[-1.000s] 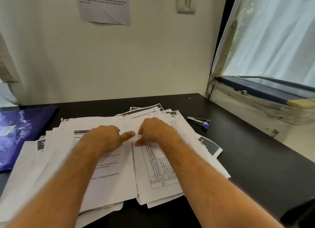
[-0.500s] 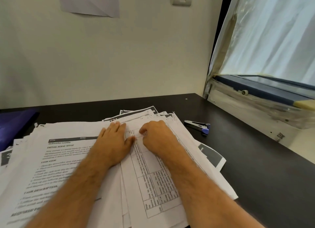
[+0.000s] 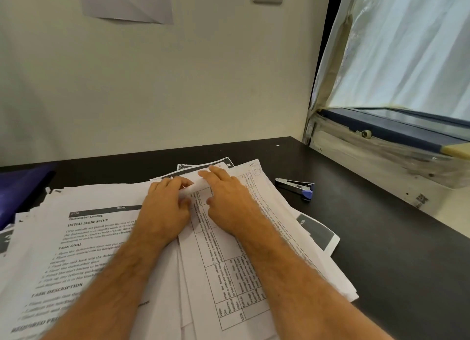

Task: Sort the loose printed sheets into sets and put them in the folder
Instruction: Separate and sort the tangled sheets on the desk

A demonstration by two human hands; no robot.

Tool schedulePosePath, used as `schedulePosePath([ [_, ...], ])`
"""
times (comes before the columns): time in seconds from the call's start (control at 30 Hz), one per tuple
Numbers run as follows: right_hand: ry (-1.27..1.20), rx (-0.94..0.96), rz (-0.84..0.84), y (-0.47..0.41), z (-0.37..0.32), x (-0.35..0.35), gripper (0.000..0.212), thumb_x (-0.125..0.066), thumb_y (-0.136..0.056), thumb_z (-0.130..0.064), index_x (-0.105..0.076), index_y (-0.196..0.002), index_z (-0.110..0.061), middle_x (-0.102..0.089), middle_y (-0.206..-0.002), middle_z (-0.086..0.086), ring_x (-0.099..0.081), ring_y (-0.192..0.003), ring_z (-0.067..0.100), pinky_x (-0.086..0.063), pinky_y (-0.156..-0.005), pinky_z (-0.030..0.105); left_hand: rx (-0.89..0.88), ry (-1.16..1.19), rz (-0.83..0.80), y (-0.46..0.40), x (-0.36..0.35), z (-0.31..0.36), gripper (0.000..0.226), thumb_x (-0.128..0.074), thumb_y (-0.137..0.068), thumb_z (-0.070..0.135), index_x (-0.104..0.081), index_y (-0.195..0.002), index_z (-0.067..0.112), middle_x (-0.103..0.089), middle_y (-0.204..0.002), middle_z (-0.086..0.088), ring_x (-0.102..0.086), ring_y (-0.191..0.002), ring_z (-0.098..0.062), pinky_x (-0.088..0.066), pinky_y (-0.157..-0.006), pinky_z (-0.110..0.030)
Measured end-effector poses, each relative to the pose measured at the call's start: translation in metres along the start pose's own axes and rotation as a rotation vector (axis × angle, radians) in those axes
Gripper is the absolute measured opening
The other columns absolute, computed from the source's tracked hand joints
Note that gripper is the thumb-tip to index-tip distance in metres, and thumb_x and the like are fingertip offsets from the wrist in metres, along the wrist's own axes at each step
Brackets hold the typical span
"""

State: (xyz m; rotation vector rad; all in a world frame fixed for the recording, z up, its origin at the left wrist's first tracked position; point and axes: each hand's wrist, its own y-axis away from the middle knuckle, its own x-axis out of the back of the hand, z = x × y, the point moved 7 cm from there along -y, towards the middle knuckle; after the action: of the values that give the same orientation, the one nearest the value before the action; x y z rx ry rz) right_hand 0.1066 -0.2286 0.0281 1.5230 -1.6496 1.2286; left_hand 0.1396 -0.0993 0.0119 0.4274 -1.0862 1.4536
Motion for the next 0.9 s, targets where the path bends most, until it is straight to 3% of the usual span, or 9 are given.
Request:
schedulePosePath([
  [0.13,0.039,0.008,0.021,0.001,-0.003,0.011,0.025,-0.059,-0.098,-0.022,-0.06,-0.123,-0.024,-0.058,-0.114,-0.001,-0.055,-0.1,0.014,-0.05,-0.097,0.038,-0.047,0.11,0.01,0.001,0.002,0.001,0.008,-0.058,-0.096,0.023,-0.06,-0.103,0.026,-0.062,-0.105,0.0,-0.054,-0.1,-0.017,-0.05,-0.096,-0.042],
  [0.27,0.139,-0.068,-0.074,0.011,-0.002,0.023,0.015,-0.062,-0.095,-0.027,-0.061,-0.109,-0.022,-0.064,-0.104,0.0,-0.061,-0.094,0.017,-0.054,-0.09,0.038,0.074,0.512,0.106,0.005,0.016,-0.004,0.042,-0.037,-0.1,0.048,-0.067,-0.114,0.021,-0.063,-0.115,0.003,-0.057,-0.101,-0.012,-0.041,-0.077,-0.012],
  [0.3,0.157,-0.079,-0.1,0.015,-0.003,0.025,0.015,-0.063,-0.095,-0.031,-0.061,-0.107,-0.021,-0.066,-0.103,0.0,-0.062,-0.092,0.018,-0.055,-0.089,0.038,0.117,0.508,0.1,0.004,0.015,-0.008,0.043,-0.037,-0.104,0.047,-0.068,-0.116,0.02,-0.063,-0.114,0.005,-0.057,-0.1,-0.011,-0.042,-0.08,-0.014],
  [0.37,0.194,-0.079,-0.132,0.021,-0.006,0.026,0.017,-0.064,-0.095,-0.036,-0.06,-0.104,-0.022,-0.066,-0.102,-0.001,-0.062,-0.089,0.017,-0.055,-0.086,0.036,0.149,0.322,0.024,-0.002,0.007,-0.017,0.036,-0.041,-0.106,0.037,-0.067,-0.121,0.018,-0.066,-0.117,0.002,-0.06,-0.105,-0.016,-0.044,-0.106,-0.035],
  [0.43,0.211,-0.073,-0.135,0.025,-0.009,0.025,0.015,-0.062,-0.096,-0.034,-0.06,-0.104,-0.022,-0.067,-0.104,-0.001,-0.062,-0.09,0.017,-0.055,-0.085,0.035,0.149,0.096,-0.08,-0.008,-0.005,-0.023,0.037,-0.047,-0.105,0.029,-0.056,-0.138,0.017,-0.059,-0.139,-0.005,-0.053,-0.129,-0.023,-0.017,-0.124,-0.049],
  [0.53,0.149,-0.09,-0.126,0.025,-0.007,0.024,0.008,-0.057,-0.098,-0.026,-0.062,-0.104,-0.023,-0.067,-0.105,-0.001,-0.061,-0.092,0.016,-0.054,-0.087,0.033,0.162,-0.036,-0.107,-0.014,-0.01,-0.031,0.056,-0.058,-0.099,0.034,-0.041,-0.15,0.016,-0.047,-0.152,-0.007,-0.037,-0.143,-0.027,-0.014,-0.124,-0.051],
  [0.6,0.102,-0.103,-0.102,0.022,-0.003,0.024,0.007,-0.055,-0.099,-0.022,-0.062,-0.103,-0.024,-0.067,-0.104,-0.001,-0.06,-0.094,0.015,-0.053,-0.089,0.032,0.183,-0.112,-0.107,-0.016,-0.011,-0.035,0.062,-0.059,-0.097,0.042,-0.04,-0.15,0.017,-0.048,-0.15,-0.006,-0.039,-0.141,-0.027,-0.016,-0.123,-0.052],
  [0.73,-0.007,-0.154,-0.118,0.016,0.009,0.018,0.013,-0.058,-0.096,-0.012,-0.065,-0.102,-0.022,-0.066,-0.106,-0.001,-0.059,-0.099,0.016,-0.052,-0.089,0.028,0.135,-0.18,-0.074,-0.019,-0.011,-0.038,0.051,-0.054,-0.097,0.046,-0.053,-0.141,0.022,-0.06,-0.135,-0.005,-0.052,-0.124,-0.024,-0.03,-0.117,-0.05],
  [0.9,-0.057,-0.167,-0.105,0.016,0.018,0.018,0.02,-0.058,-0.093,-0.004,-0.068,-0.1,-0.02,-0.066,-0.107,-0.003,-0.059,-0.097,0.013,-0.051,-0.084,0.024,0.097,-0.01,0.152,-0.016,0.008,-0.032,0.035,-0.06,-0.097,0.037,-0.062,-0.128,0.022,-0.062,-0.123,0.001,-0.051,-0.117,-0.022,-0.037,-0.106,-0.037],
])
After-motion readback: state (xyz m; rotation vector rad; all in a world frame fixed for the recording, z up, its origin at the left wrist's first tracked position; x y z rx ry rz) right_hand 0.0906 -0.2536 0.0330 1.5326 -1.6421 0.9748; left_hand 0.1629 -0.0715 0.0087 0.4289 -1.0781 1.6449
